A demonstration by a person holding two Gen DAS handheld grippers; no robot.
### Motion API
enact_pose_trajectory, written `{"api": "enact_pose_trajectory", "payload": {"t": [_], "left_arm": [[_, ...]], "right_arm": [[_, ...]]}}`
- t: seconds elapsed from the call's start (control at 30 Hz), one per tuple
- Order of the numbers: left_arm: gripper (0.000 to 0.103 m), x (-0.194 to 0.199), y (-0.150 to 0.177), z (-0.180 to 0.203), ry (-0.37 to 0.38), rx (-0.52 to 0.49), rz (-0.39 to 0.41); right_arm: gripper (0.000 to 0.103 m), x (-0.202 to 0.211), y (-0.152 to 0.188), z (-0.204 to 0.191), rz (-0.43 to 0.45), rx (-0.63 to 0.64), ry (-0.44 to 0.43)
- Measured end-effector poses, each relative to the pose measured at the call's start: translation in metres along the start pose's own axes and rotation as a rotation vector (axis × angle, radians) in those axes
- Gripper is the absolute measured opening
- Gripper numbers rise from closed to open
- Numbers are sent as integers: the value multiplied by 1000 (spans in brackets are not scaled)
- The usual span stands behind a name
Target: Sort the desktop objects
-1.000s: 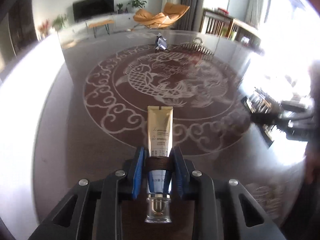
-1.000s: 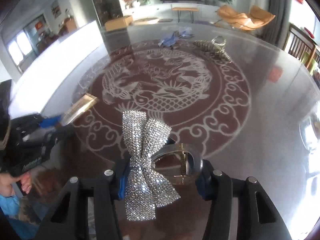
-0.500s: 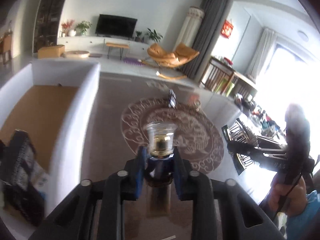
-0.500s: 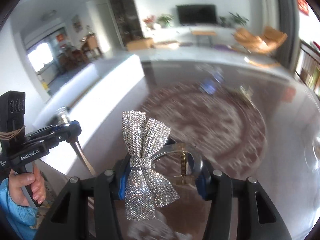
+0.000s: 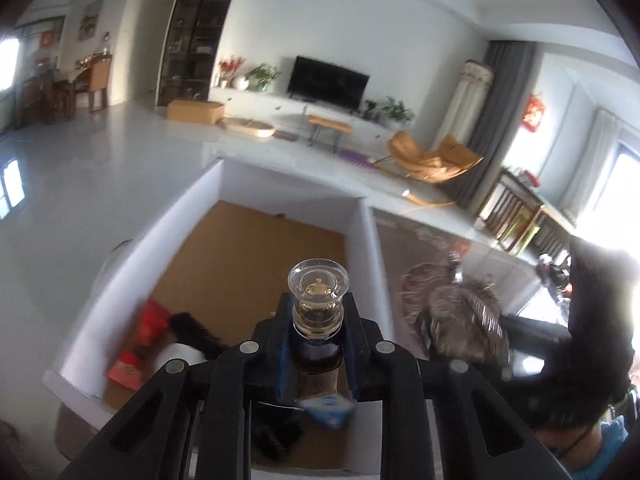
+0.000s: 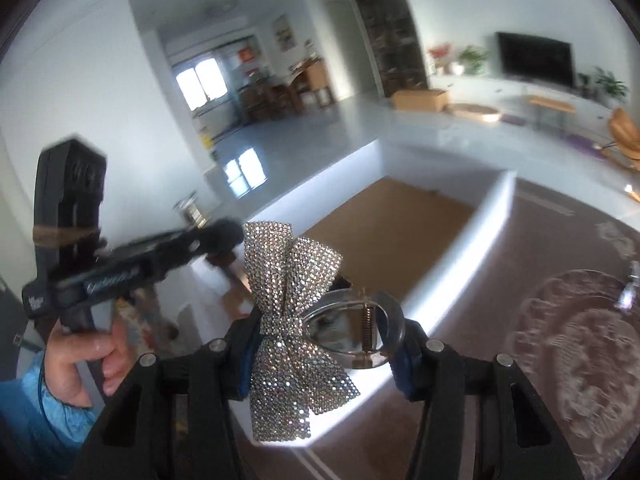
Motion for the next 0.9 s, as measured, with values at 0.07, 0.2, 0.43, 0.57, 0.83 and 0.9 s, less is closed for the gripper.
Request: {"api": "enact_pose_trajectory", "payload": {"t": [0.07, 0.2, 0.43, 0.57, 0.83, 0.9], "left_arm": [[31, -24, -2, -27, -56, 19, -72], [79, -57, 4, -64, -230, 36, -158], [79, -54, 31, -53, -225, 61, -95], [79, -45, 39, 7, -86, -36, -14], [79, -59, 88, 136, 137, -409, -54], [79, -80, 101, 142, 138, -378, -125]], "right_arm": [[53, -34, 11, -8, -66, -19, -49], [95, -87, 38, -5, -208, -83, -98], [103, -25, 30, 37, -13, -126, -22], [103, 28, 60, 94, 72, -127, 205], [103, 104, 169, 183, 21, -156, 628], [103, 121, 181, 189, 36, -165, 662]]}}
Point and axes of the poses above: each gripper's, at about its wrist camera, not at the fingertips, and x roughly against the way its jaws point, z to its right, y to its underside, the point moved 3 cm from there along -x, roughly the way its jaws point, and after that the axes turned 11 degrees about z, right-handed, at the moved point
